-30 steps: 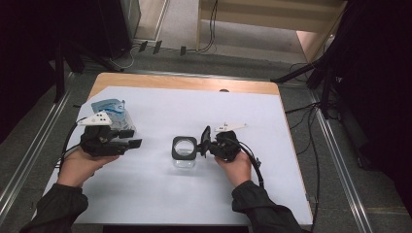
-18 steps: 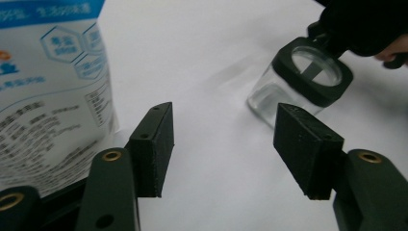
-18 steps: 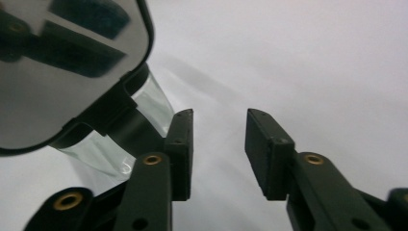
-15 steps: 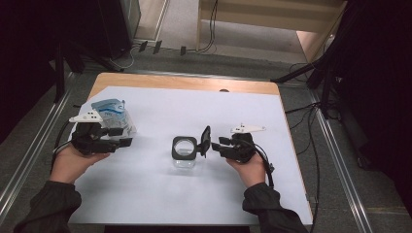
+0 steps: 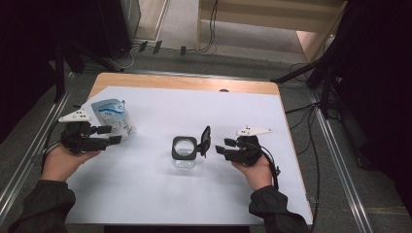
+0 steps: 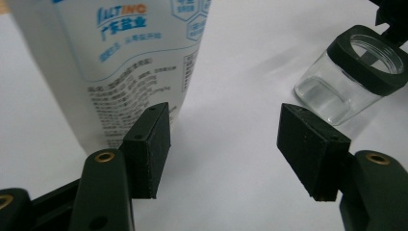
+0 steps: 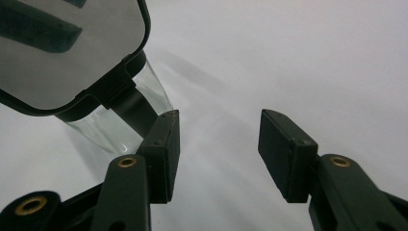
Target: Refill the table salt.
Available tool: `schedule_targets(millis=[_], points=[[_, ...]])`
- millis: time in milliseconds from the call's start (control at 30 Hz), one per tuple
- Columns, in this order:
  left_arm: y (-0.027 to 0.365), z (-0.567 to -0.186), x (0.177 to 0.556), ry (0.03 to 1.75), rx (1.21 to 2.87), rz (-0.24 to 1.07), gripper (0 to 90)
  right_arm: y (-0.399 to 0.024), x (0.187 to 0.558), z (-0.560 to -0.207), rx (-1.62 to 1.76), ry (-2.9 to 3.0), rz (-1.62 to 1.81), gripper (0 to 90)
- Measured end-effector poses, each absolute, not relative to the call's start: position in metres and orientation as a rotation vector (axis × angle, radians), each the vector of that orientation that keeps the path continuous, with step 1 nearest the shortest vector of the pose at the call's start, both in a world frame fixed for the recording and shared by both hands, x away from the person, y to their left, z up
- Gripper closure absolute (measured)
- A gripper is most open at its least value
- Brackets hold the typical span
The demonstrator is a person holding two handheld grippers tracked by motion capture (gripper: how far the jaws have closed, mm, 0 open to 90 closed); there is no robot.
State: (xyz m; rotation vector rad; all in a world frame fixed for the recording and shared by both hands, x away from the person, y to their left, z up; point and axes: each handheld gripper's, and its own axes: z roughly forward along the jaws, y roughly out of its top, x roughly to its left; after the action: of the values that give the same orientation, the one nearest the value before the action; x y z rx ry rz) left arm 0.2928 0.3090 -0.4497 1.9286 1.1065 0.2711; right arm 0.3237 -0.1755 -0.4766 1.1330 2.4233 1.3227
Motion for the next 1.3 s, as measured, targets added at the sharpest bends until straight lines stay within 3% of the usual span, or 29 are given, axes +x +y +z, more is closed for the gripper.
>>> schedule_targets(millis=[600,1300], points=[[0.345,-0.455,0.299,1.205,1.880,0.317,38.1,-0.179,0.323,-0.478,1.152,2.409,1.310,51.5],[0.338,-0.455,0.336,1.141,1.878,0.309,45.5,-0.209,0.296,-0.483,1.238,2.346,1.258,50.5]])
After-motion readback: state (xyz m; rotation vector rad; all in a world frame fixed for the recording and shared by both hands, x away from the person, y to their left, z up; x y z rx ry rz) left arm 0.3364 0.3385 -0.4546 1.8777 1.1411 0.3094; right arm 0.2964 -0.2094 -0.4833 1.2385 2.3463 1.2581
